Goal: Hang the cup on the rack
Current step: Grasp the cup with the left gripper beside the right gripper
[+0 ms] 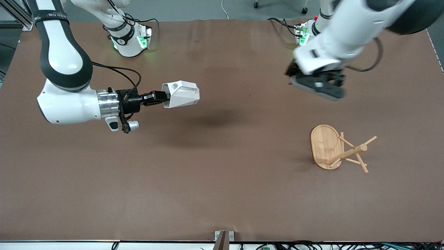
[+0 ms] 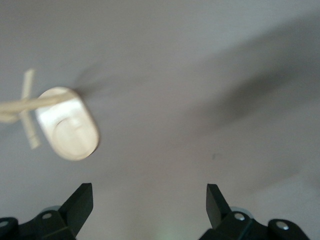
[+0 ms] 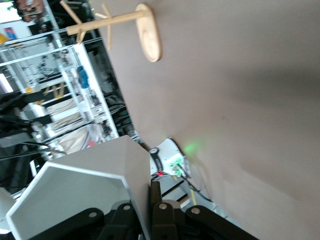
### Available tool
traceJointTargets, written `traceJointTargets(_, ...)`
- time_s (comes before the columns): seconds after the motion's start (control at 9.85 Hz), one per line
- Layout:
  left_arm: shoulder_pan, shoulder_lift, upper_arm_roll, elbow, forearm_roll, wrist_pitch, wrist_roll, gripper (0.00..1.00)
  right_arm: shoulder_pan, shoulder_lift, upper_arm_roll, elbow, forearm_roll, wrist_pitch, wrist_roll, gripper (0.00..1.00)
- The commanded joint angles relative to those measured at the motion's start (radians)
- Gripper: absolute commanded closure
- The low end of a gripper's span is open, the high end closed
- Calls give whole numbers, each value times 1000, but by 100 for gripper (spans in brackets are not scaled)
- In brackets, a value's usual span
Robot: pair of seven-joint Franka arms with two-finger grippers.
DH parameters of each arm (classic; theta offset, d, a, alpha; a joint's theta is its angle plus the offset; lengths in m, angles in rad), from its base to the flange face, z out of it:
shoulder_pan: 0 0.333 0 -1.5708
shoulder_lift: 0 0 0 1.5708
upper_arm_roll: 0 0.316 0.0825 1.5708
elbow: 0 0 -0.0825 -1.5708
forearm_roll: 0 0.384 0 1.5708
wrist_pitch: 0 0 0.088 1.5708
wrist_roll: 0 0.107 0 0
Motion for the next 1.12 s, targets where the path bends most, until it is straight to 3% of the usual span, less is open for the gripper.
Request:
traceJointTargets(0.0,-91,57,0,31,-9,35,28,0,8,15,17,-81,145,8,-128,100)
traceJointTargets(0.3,-102,55,-92,49,-23,95,197,0,36,55,37,-85,245,13,-149,100)
traceJointTargets(0.51,-102,57,-147,49,-55,174,202,0,42,55,45,-94,256,15,-149,100)
traceJointTargets(1.02,-159,113,-173,51,-40,374,223,0,41,55,54,-95,256,22,-149,100)
